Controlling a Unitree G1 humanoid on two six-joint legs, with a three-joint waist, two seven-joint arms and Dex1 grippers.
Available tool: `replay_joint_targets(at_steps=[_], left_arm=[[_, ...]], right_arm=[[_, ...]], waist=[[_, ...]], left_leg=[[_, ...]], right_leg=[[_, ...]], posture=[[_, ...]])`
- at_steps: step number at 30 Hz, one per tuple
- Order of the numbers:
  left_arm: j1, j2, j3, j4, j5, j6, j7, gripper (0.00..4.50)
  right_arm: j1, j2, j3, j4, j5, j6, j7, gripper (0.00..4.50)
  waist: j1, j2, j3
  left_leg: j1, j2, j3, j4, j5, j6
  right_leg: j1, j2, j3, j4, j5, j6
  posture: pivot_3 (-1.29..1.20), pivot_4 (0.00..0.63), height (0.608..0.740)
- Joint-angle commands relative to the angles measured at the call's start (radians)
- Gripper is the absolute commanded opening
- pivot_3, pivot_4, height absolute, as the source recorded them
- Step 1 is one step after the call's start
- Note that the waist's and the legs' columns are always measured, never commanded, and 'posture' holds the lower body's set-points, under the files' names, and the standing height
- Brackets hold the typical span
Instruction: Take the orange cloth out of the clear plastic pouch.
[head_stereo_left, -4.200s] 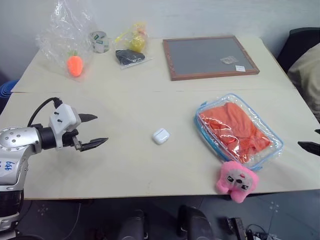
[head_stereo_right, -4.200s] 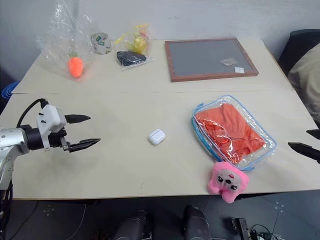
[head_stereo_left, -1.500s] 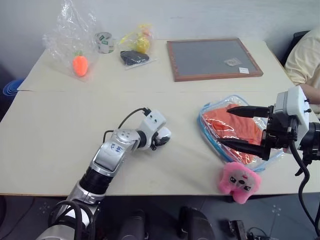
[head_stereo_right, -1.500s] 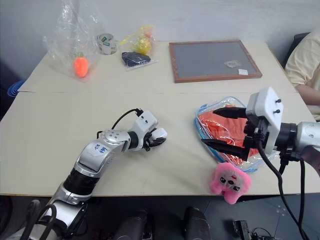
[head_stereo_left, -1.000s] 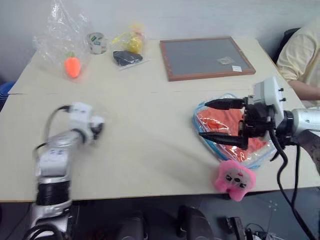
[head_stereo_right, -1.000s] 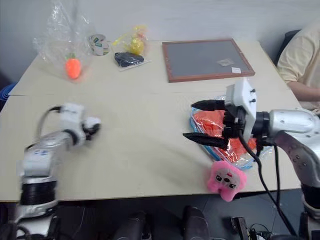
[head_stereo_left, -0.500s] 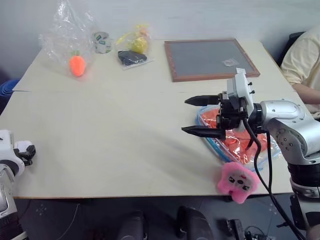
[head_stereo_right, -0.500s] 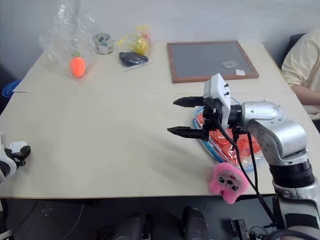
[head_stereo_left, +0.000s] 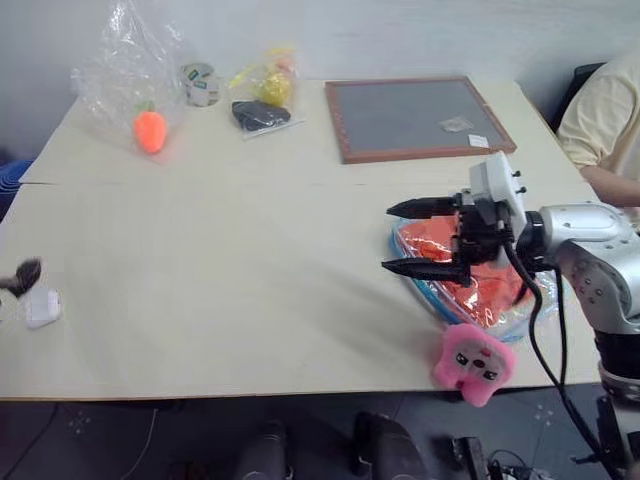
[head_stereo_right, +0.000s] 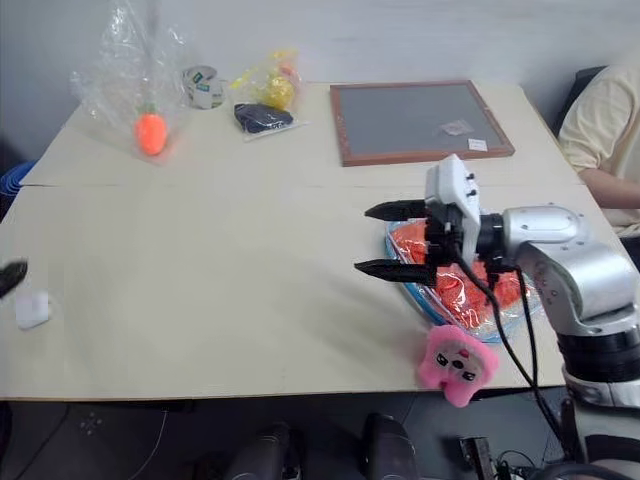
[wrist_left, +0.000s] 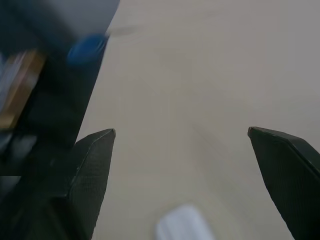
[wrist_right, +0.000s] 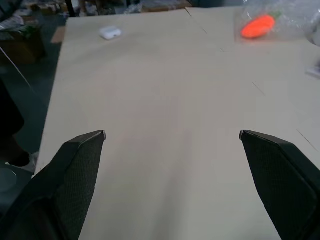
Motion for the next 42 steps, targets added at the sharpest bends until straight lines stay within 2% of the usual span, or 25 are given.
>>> replay_joint_targets(at_steps=[1,3,6,10,13,18,23,31,37,42], left_arm=[[-0.150,0.058,-0.267,0.010,-0.036,-0.196,-0.212,4.48],[-0.325,0.044,-0.487,0.075,0.014,-0.339,-0.350,4.48],[-0.588,-0.072,-0.775,0.243,0.152,-0.621,-0.512,4.48],[-0.835,-0.294,-0.987,0.542,0.286,-0.936,-0.587,4.48],[-0.980,-0.462,-1.097,0.818,0.410,-1.217,-0.539,4.48],[-1.176,-0.661,-1.182,1.200,0.569,-1.473,-0.372,4.48],[-1.284,-0.774,-1.234,1.408,0.713,-1.533,-0.146,4.48],[-1.336,-0.904,-1.318,1.531,0.888,-1.502,0.123,4.48],[-1.337,-0.915,-1.264,1.543,0.855,-1.495,0.115,4.48],[-1.330,-0.929,-1.287,1.546,0.907,-1.500,0.165,4.48]], right_arm=[[0.061,-0.061,-0.117,-0.068,0.021,0.014,-0.019,4.50],[0.126,-0.093,-0.183,-0.098,0.022,0.031,-0.040,4.50],[0.250,-0.126,-0.314,-0.163,0.037,0.072,-0.070,4.50],[0.380,-0.129,-0.457,-0.268,0.059,0.133,-0.132,4.50],[0.472,-0.111,-0.570,-0.356,0.087,0.190,-0.189,4.50],[0.579,-0.084,-0.696,-0.455,0.129,0.246,-0.265,4.50],[0.644,-0.061,-0.748,-0.509,0.153,0.259,-0.324,4.50],[0.666,-0.042,-0.746,-0.554,0.215,0.261,-0.420,4.50],[0.677,-0.054,-0.730,-0.556,0.234,0.253,-0.453,4.50],[0.662,-0.064,-0.708,-0.537,0.234,0.245,-0.470,4.50]], waist=[[0.006,0.002,0.001],[0.006,0.002,0.001],[0.007,0.002,0.001],[0.002,0.002,0.001],[0.001,0.001,0.001],[0.004,-0.001,0.002],[0.005,-0.002,0.002],[0.009,-0.002,0.002],[0.008,-0.002,0.002],[0.009,-0.002,0.002]], left_leg=[[0.000,0.000,0.001,0.000,0.000,0.000],[0.000,0.001,0.002,0.000,0.000,0.000],[0.000,0.000,0.005,0.000,0.000,0.000],[0.000,-0.005,0.014,0.001,0.000,0.000],[0.000,-0.004,0.015,0.000,0.000,0.001],[-0.001,-0.004,0.013,0.001,0.000,0.003],[-0.003,-0.008,0.005,0.001,-0.001,0.008],[-0.011,-0.010,0.000,0.005,0.000,0.014],[-0.012,-0.010,0.000,0.005,-0.001,0.015],[-0.012,-0.011,0.000,0.005,-0.001,0.015]], right_leg=[[0.000,0.000,0.000,0.000,0.000,0.000],[0.000,0.002,0.000,0.000,0.000,0.000],[-0.001,0.005,0.000,0.001,0.000,0.000],[-0.001,0.007,0.000,0.000,0.000,0.001],[-0.001,0.007,0.001,-0.001,0.001,0.001],[-0.001,0.007,0.002,-0.003,0.002,0.003],[0.000,0.003,0.002,-0.006,0.003,0.006],[-0.002,0.000,0.000,-0.011,0.007,0.013],[-0.002,0.000,0.000,-0.013,0.008,0.014],[-0.002,-0.001,0.000,-0.014,0.008,0.014]], posture=[[0.00,0.150,0.740],[0.00,0.150,0.740],[0.00,0.150,0.740],[0.00,0.150,0.740],[0.00,0.150,0.740],[0.00,0.150,0.740],[0.00,0.150,0.740],[0.00,0.150,0.740],[0.00,0.150,0.740],[0.00,0.150,0.740]])
